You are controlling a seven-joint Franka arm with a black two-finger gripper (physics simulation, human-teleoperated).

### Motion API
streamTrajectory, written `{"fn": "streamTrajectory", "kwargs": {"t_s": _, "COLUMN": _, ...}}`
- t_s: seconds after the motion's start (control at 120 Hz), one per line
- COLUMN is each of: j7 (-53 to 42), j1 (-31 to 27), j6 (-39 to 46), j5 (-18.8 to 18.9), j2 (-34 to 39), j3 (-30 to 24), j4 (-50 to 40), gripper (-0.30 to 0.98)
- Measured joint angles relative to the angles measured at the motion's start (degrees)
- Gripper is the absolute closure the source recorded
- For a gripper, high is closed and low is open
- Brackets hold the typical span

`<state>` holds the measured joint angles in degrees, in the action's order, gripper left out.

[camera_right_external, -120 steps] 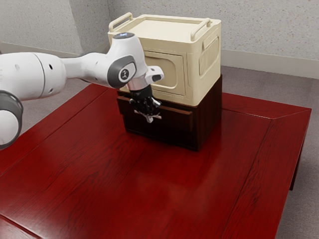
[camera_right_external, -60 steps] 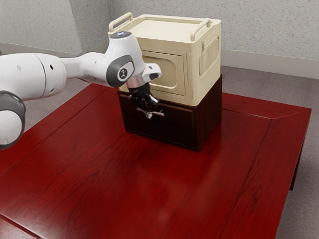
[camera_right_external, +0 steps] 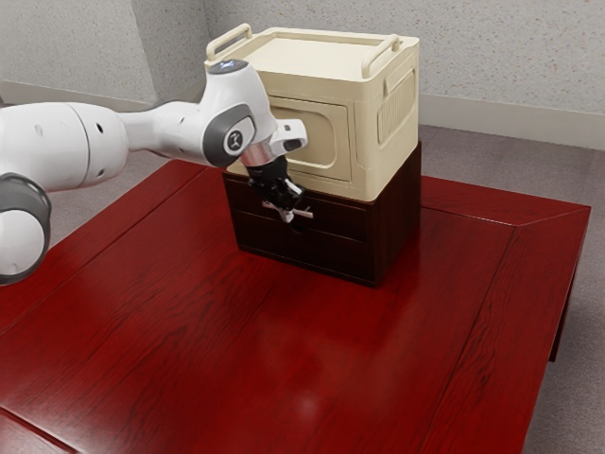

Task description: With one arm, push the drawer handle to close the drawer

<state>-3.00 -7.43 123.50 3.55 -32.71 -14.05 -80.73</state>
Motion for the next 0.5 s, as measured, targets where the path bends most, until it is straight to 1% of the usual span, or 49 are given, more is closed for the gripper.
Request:
{"fn": "streamTrajectory", "kwargs": {"t_s": 0.025, "j7": 0.2, "j1": 0.2, "j6": 0.2, "j5": 0.0, "j2": 0.2, "j3": 0.0, "j4": -0.2, "gripper": 0.79}}
{"fn": "streamTrajectory", "kwargs": {"t_s": 0.083, "j7": 0.6, "j1": -0.1, "j6": 0.6, "j5": -0.3, "j2": 1.3, "j3": 0.0, "j4": -1.5, "gripper": 0.76}}
{"fn": "streamTrajectory", "kwargs": {"t_s": 0.15, "j7": 0.9, "j1": -1.1, "j6": 0.4, "j5": -0.6, "j2": 5.3, "j3": 0.0, "j4": -6.3, "gripper": 0.78}}
{"fn": "streamTrajectory", "kwargs": {"t_s": 0.2, "j7": 1.2, "j1": -1.4, "j6": -2.0, "j5": -0.6, "j2": 10.1, "j3": -0.2, "j4": -10.0, "gripper": 0.78}}
{"fn": "streamTrajectory", "kwargs": {"t_s": 0.308, "j7": 1.6, "j1": -1.2, "j6": -14.2, "j5": -0.7, "j2": 23.9, "j3": -4.5, "j4": -12.4, "gripper": 0.79}}
{"fn": "streamTrajectory", "kwargs": {"t_s": 0.367, "j7": 1.6, "j1": -0.5, "j6": -21.4, "j5": -0.9, "j2": 30.1, "j3": -5.6, "j4": -12.7, "gripper": 0.79}}
{"fn": "streamTrajectory", "kwargs": {"t_s": 0.433, "j7": 1.2, "j1": 1.5, "j6": -27.9, "j5": -1.9, "j2": 33.5, "j3": -5.4, "j4": -12.8, "gripper": 0.79}}
{"fn": "streamTrajectory", "kwargs": {"t_s": 0.5, "j7": 0.7, "j1": 4.2, "j6": -32.6, "j5": -2.8, "j2": 34.6, "j3": -4.9, "j4": -12.8, "gripper": 0.78}}
